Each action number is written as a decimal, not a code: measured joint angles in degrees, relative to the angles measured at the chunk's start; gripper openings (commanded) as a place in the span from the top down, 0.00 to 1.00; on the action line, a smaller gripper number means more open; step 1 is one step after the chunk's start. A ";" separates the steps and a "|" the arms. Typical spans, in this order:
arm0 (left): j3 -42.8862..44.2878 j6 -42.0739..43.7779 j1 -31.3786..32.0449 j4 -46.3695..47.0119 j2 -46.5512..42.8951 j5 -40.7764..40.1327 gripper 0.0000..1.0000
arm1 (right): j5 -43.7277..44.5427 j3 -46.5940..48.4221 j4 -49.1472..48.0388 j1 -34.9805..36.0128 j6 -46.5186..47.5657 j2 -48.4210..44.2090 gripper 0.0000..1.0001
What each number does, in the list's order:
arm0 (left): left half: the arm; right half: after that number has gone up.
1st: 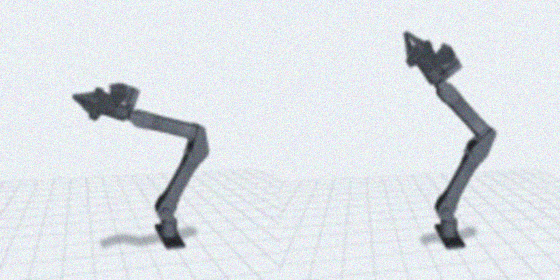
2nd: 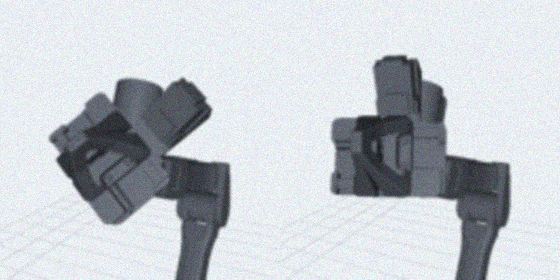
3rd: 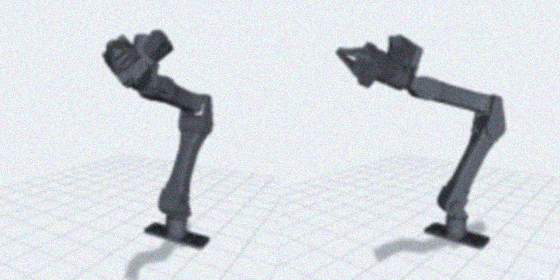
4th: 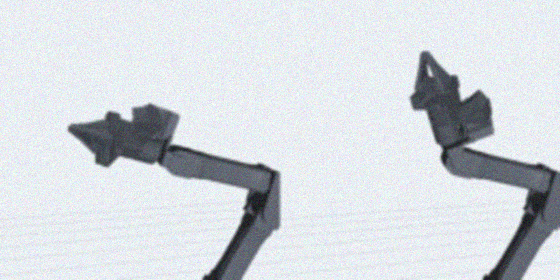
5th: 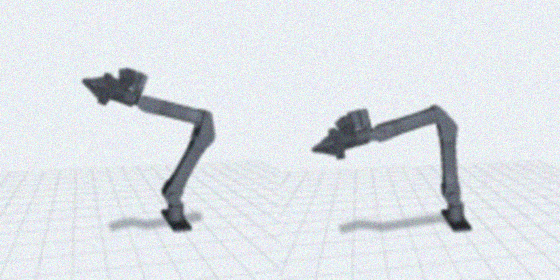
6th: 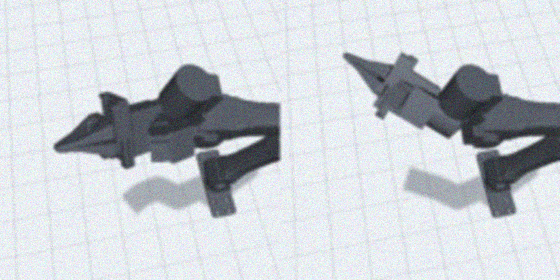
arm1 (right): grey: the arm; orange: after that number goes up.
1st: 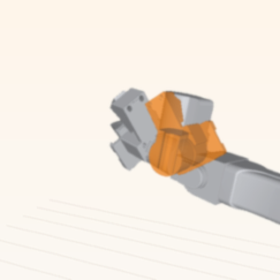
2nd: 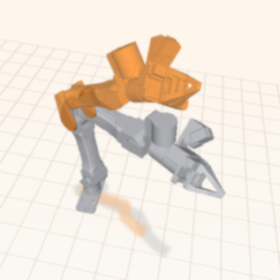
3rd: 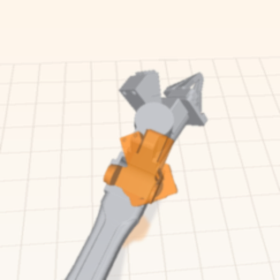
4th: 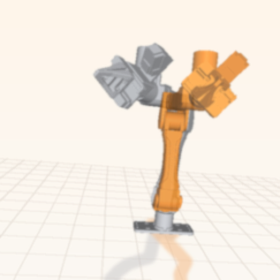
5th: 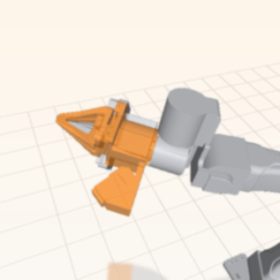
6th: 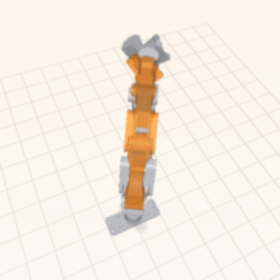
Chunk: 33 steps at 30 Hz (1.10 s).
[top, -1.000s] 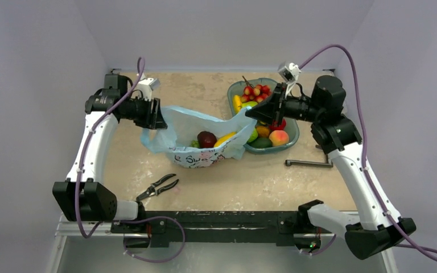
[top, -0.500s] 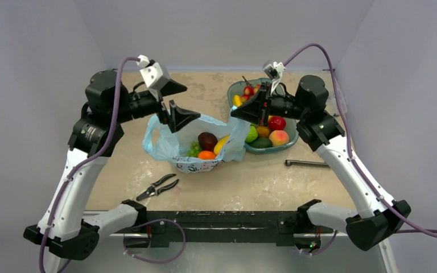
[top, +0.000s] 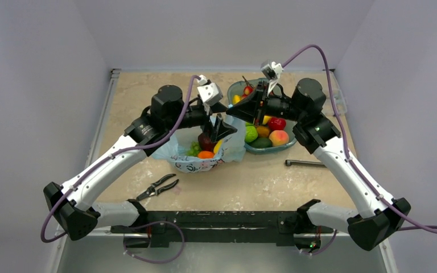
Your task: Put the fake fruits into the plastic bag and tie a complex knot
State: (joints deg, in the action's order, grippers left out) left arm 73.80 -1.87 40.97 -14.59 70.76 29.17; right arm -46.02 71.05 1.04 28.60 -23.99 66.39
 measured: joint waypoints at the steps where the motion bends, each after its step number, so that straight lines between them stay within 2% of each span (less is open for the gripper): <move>1: -0.33 -0.04 0.35 1.05 0.00 -0.46 0.42 | 0.04 -0.07 -0.20 0.02 0.00 0.00 1.00; 4: -0.94 -0.09 0.68 3.82 0.00 -1.66 0.88 | 0.37 -0.20 -0.72 0.02 0.00 -0.02 1.00; 5: -1.01 -0.09 0.68 4.31 0.00 -1.88 0.99 | 0.48 -0.22 -0.76 0.02 0.00 -0.02 0.92; 6: -1.07 0.22 0.68 4.81 0.00 -2.12 1.00 | 0.57 -0.24 -0.79 0.00 0.00 -0.02 0.80; 7: -1.07 0.17 0.68 4.94 0.00 -2.34 1.00 | 0.63 -0.24 -0.83 0.02 -0.04 -0.02 0.54; 8: -1.07 0.39 0.68 4.98 0.00 -2.58 1.00 | 0.66 -0.24 -0.81 0.00 -0.26 -0.02 0.37; 10: -1.31 0.59 0.68 5.03 -0.02 -3.26 1.00 | 0.61 0.00 -0.61 -0.04 -0.15 -0.11 0.12; 11: -1.53 0.57 0.66 5.03 -0.02 -3.56 1.00 | 0.98 0.42 0.02 -0.11 0.48 -0.17 0.03; 16: -2.21 -0.92 -0.26 5.09 -0.02 -4.04 1.00 | 7.21 2.10 5.90 -1.01 6.19 -3.58 0.01; 20: -2.14 -4.02 -1.40 5.14 0.02 -4.11 1.00 | 11.50 -3.82 5.49 -1.49 11.10 -10.71 0.01; 23: -1.38 -6.80 -1.86 5.16 0.61 -4.09 1.00 | 11.67 -8.44 3.26 -1.40 13.55 -12.00 0.01; 26: -0.50 -9.18 -2.01 5.40 1.51 -3.93 1.00 | 11.32 -12.61 -1.95 -0.79 14.95 -8.72 0.01; 33: -0.50 -12.92 -2.34 6.91 2.03 -2.75 1.00 | 13.35 -20.83 -17.79 1.05 15.54 5.14 0.03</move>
State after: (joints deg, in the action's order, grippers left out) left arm 73.30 -14.79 38.63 -7.68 72.79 26.41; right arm -32.67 50.22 -16.75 29.65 -8.45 71.53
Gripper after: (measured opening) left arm 0.005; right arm 0.987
